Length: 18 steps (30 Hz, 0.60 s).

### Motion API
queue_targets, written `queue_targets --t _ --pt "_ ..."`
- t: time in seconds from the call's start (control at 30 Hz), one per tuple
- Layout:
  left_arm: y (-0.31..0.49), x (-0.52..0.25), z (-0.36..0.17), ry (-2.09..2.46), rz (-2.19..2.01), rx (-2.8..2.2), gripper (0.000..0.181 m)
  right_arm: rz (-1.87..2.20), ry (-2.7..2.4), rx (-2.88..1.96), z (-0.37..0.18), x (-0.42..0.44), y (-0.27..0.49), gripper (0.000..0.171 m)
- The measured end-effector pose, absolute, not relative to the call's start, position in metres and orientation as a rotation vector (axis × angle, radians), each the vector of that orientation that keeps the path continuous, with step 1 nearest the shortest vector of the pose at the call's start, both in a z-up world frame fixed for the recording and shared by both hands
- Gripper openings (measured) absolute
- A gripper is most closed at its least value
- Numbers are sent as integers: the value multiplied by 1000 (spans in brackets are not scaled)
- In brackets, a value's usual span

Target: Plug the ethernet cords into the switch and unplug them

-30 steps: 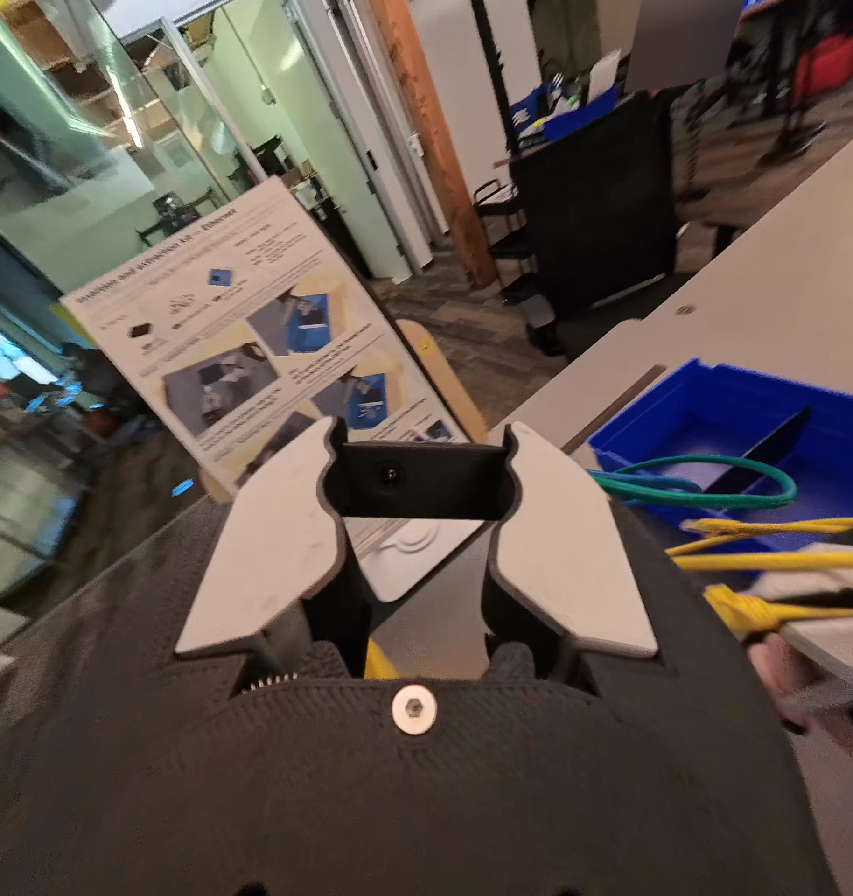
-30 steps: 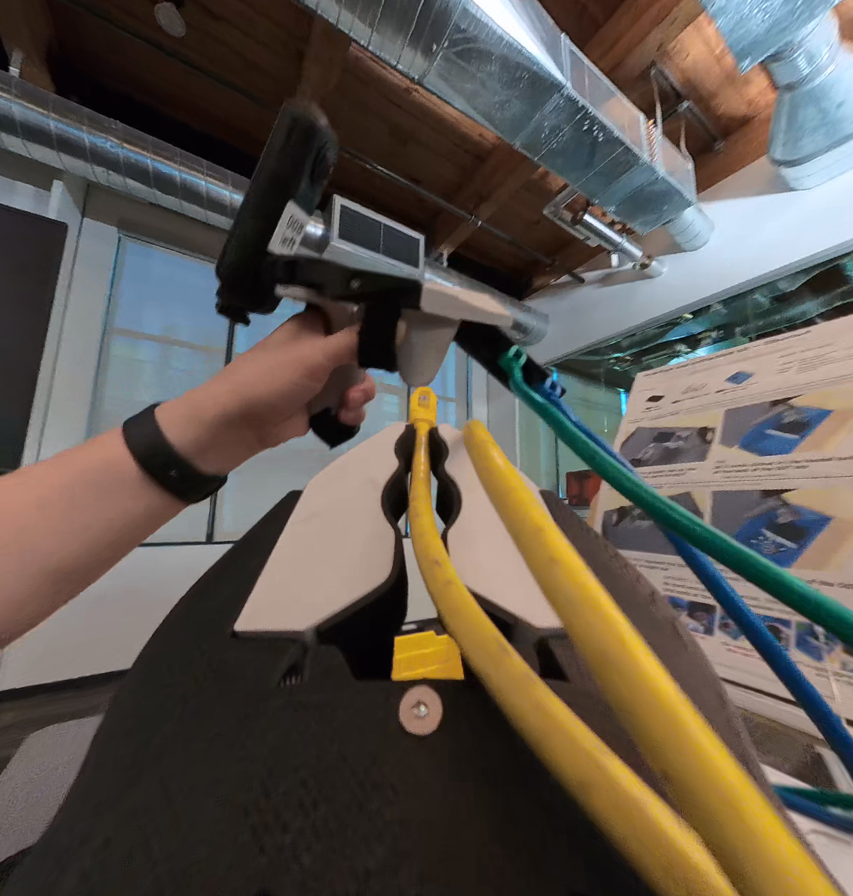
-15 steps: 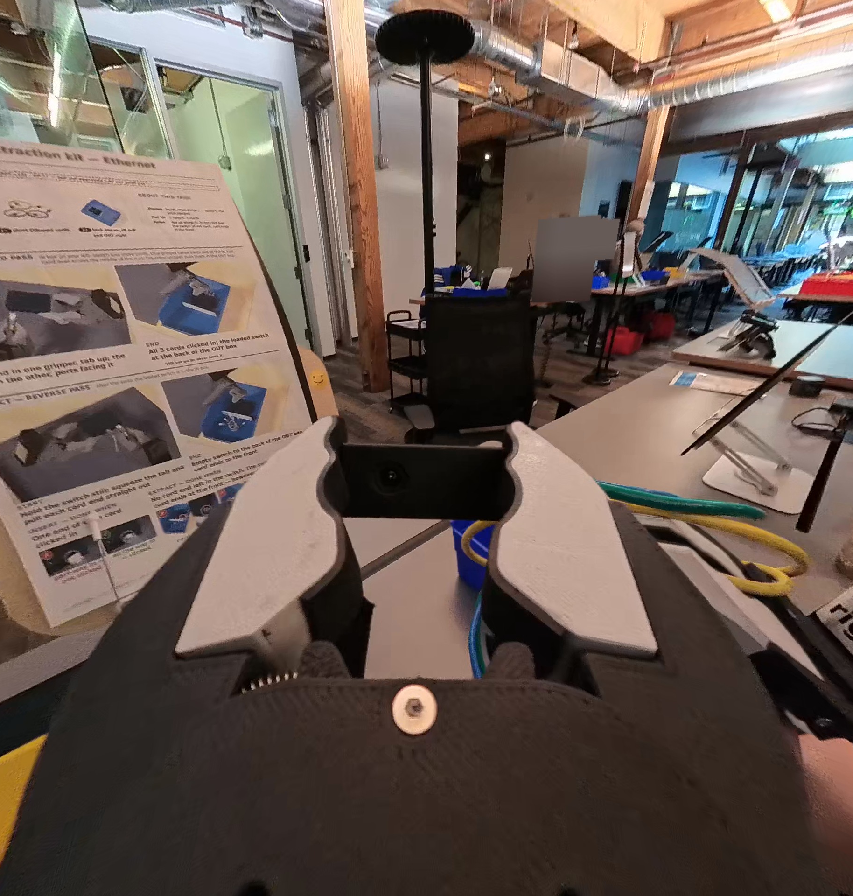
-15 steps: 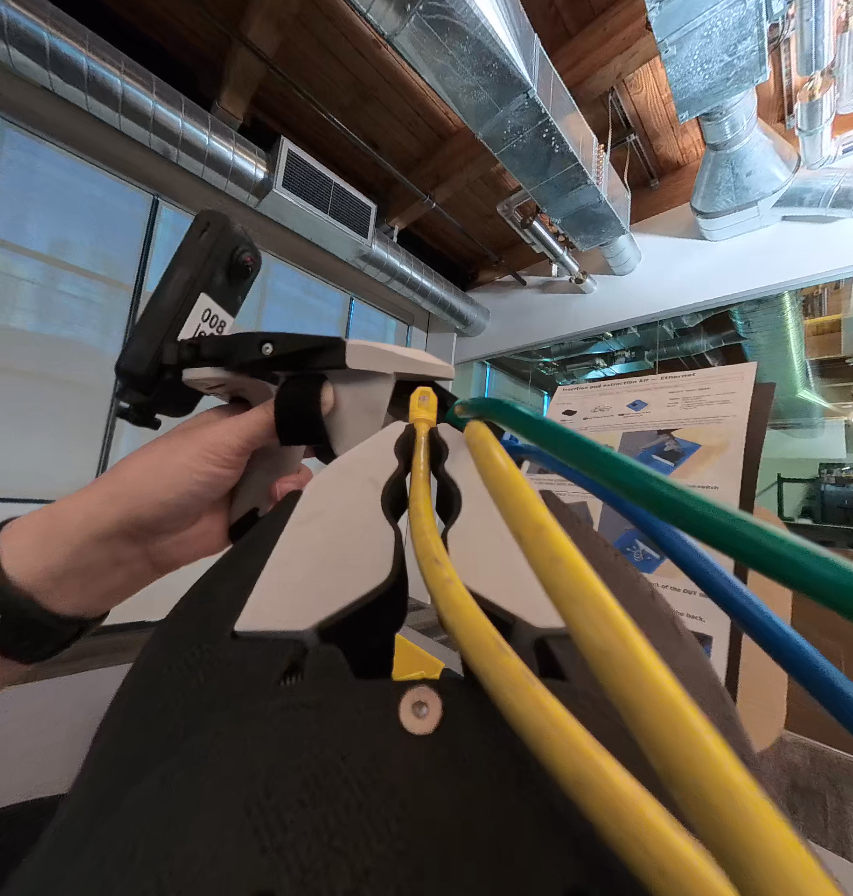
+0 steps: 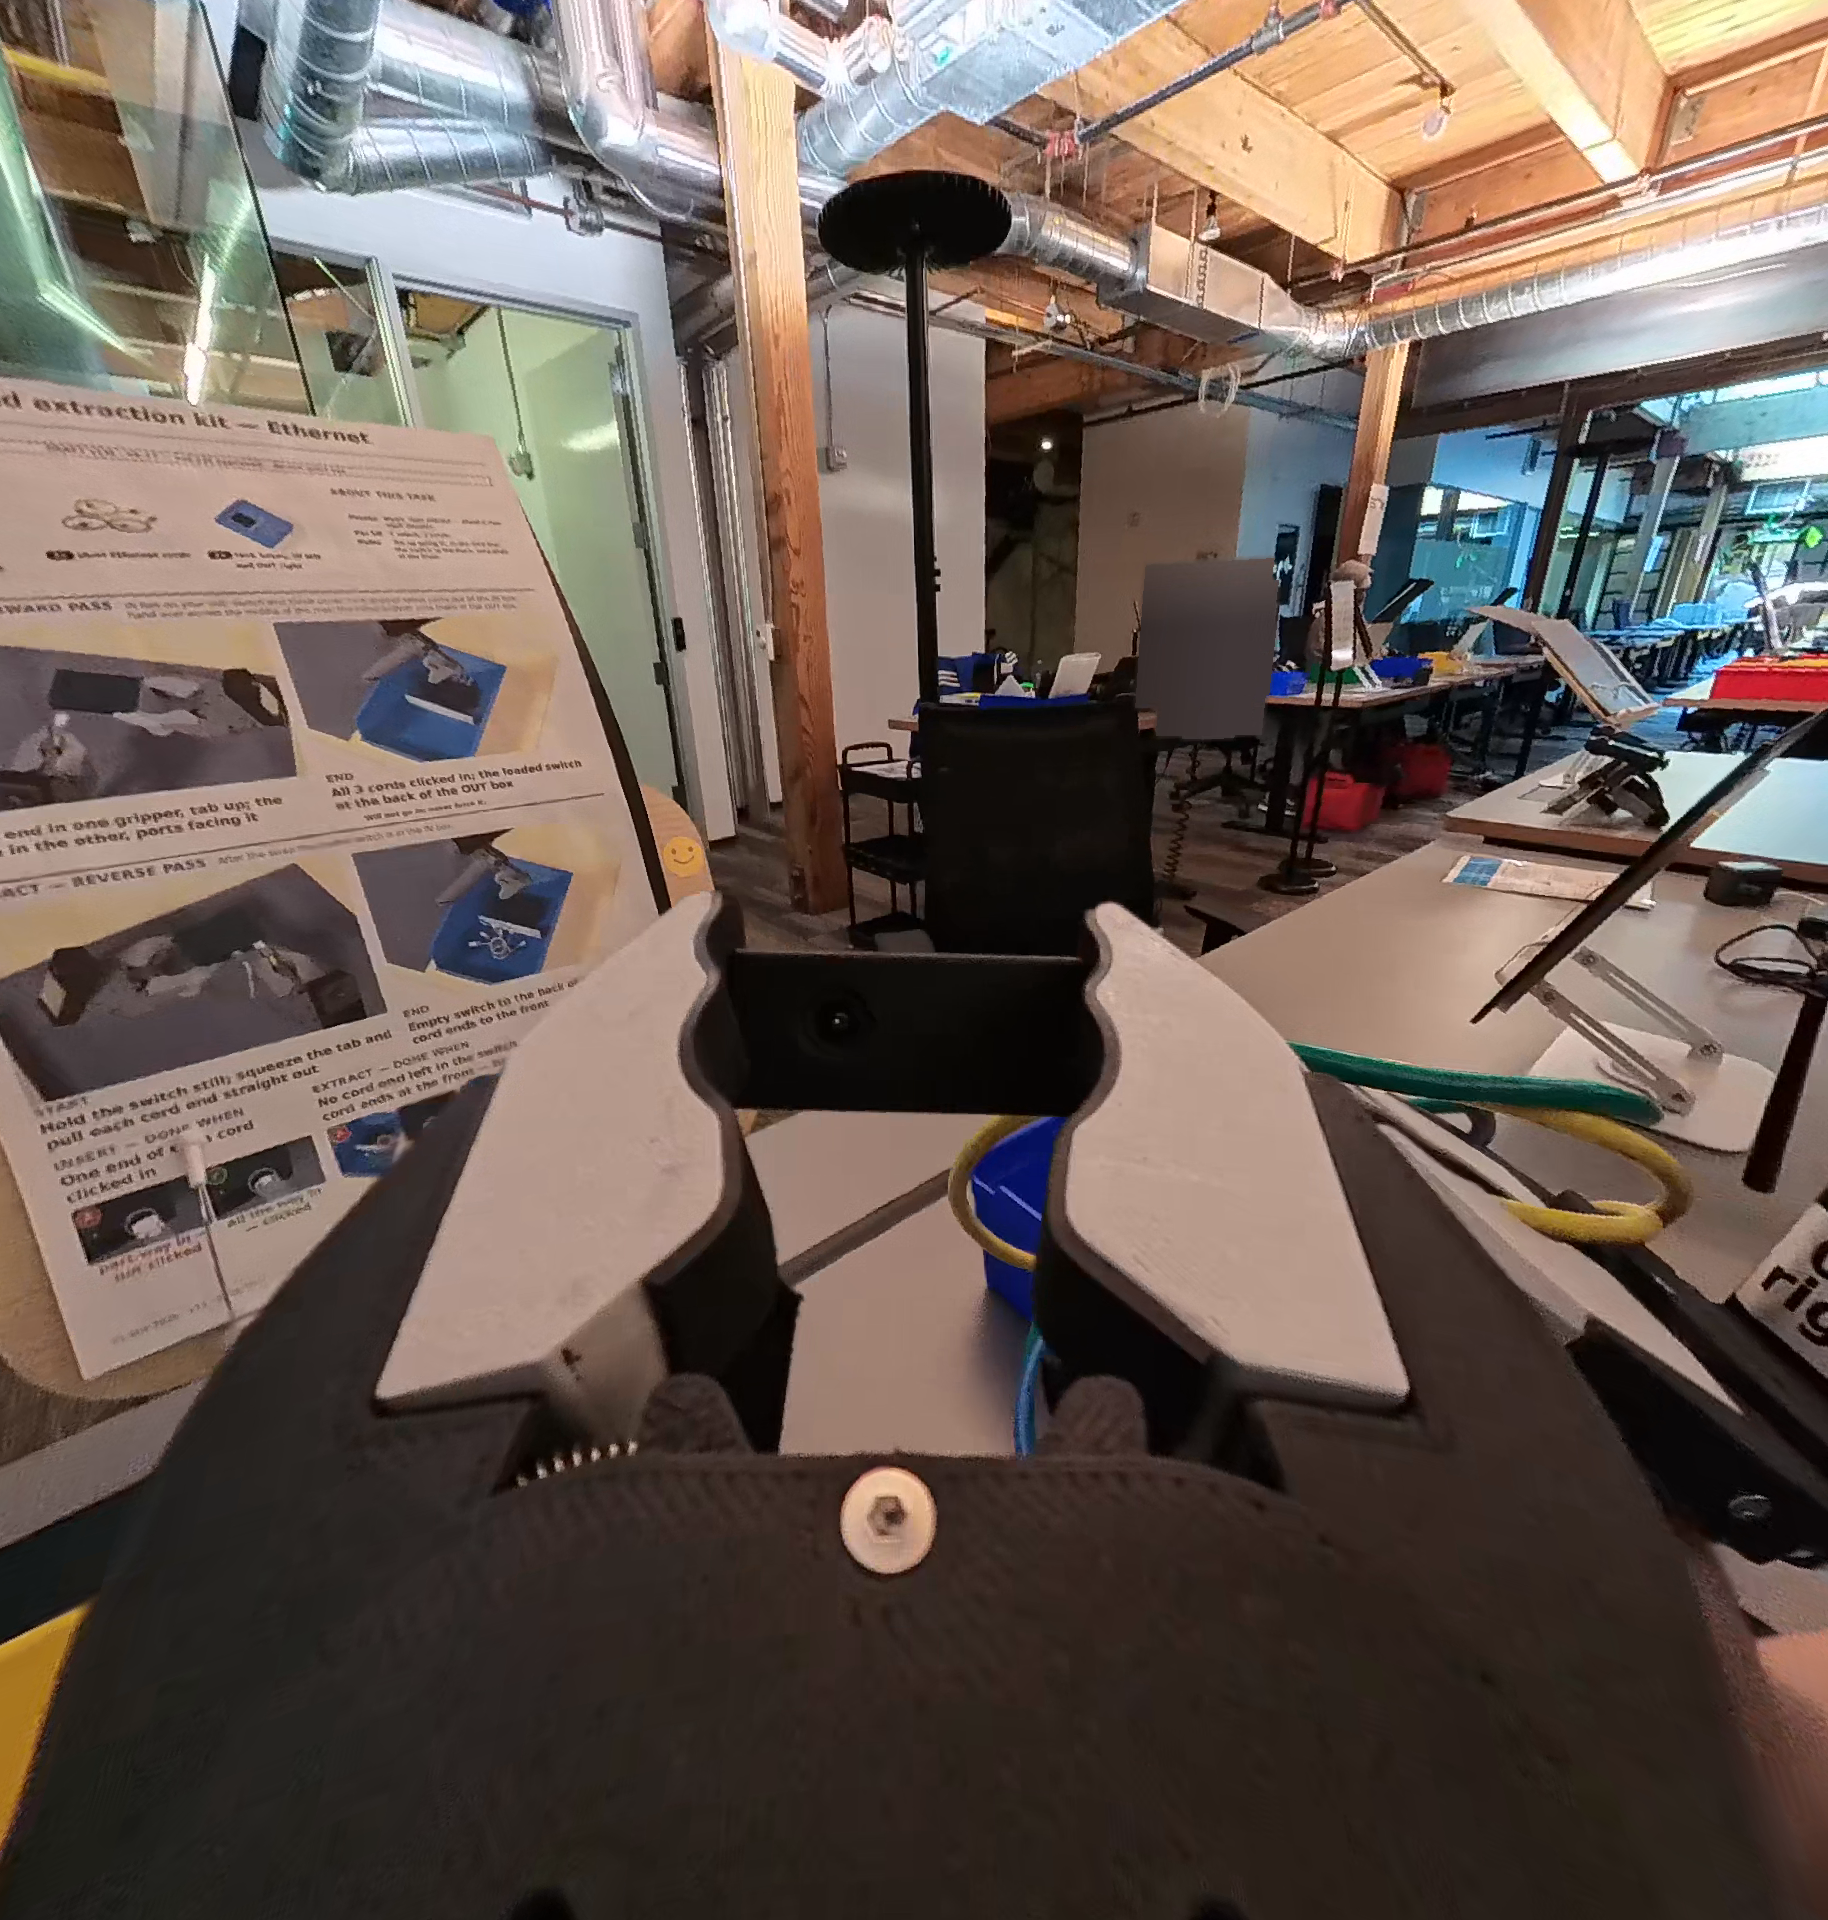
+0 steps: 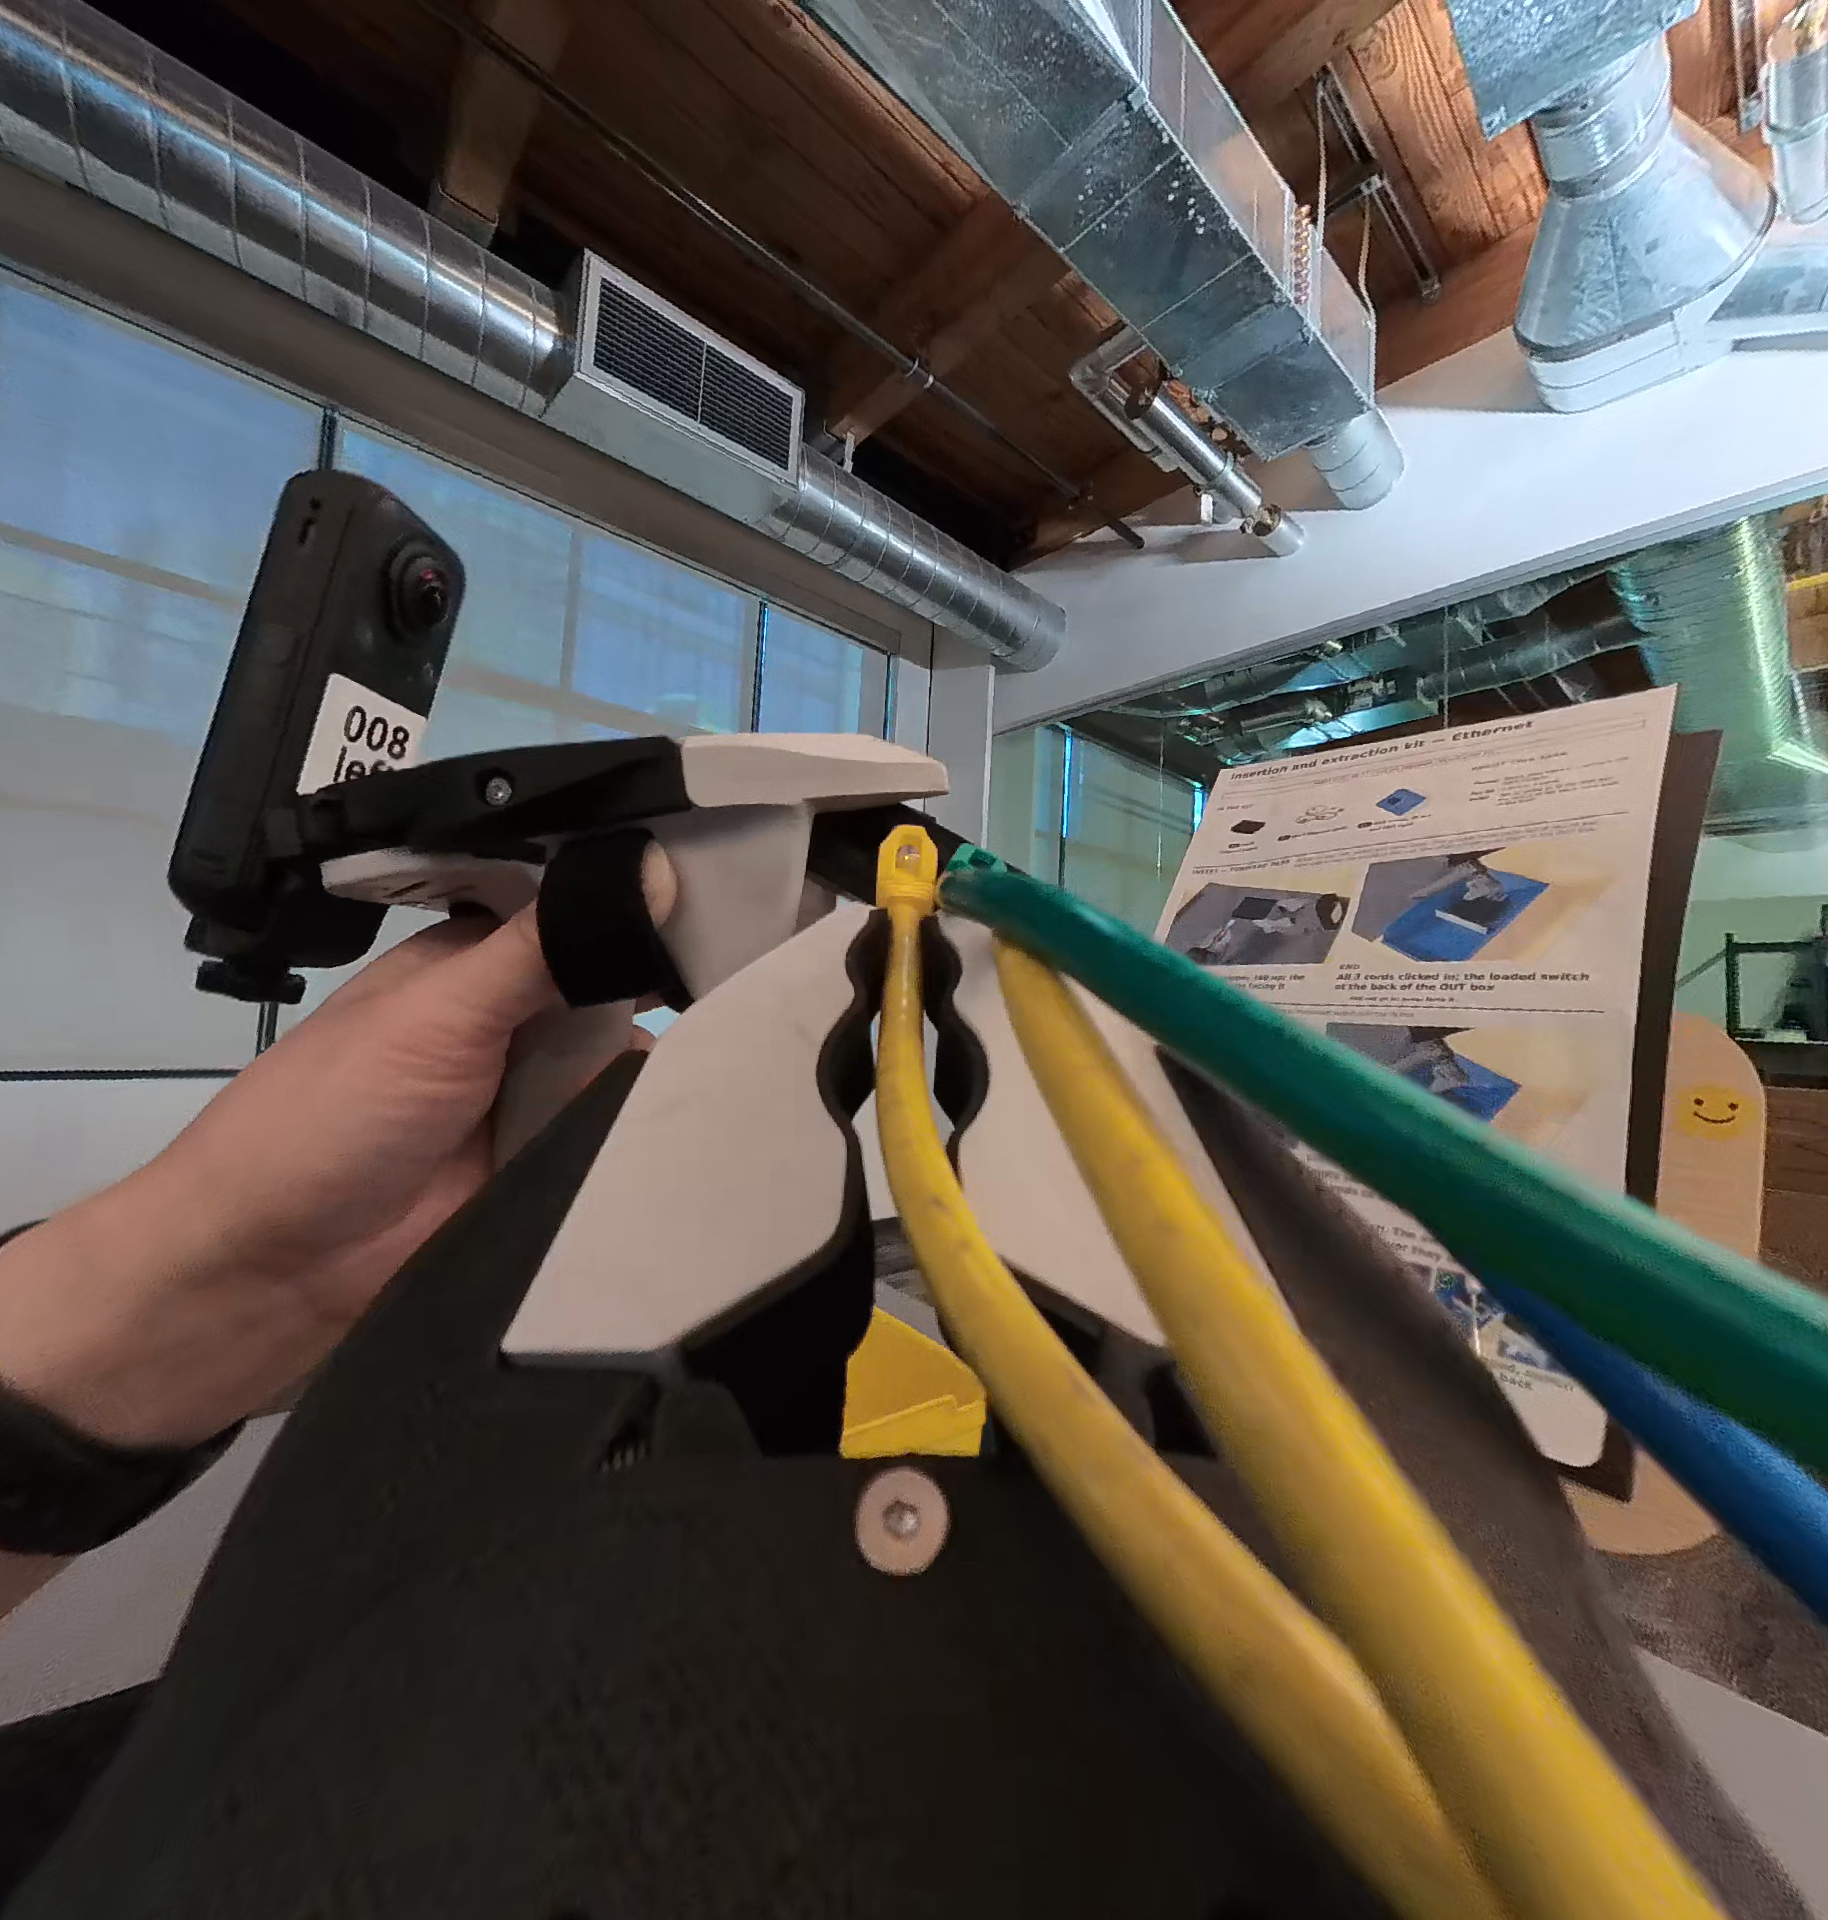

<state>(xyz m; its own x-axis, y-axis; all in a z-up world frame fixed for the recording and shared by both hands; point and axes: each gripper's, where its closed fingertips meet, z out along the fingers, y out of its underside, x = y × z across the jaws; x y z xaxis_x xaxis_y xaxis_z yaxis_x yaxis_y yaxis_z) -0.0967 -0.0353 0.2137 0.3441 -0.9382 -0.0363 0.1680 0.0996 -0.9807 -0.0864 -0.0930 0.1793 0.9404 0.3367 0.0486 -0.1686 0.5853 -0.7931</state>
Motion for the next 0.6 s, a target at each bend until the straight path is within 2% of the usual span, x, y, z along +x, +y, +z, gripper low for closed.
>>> queue_targets --t 0.6 --pt "-54 -110 230 754 -903 -894 60 515 -146 -934 187 -90 -102 7"
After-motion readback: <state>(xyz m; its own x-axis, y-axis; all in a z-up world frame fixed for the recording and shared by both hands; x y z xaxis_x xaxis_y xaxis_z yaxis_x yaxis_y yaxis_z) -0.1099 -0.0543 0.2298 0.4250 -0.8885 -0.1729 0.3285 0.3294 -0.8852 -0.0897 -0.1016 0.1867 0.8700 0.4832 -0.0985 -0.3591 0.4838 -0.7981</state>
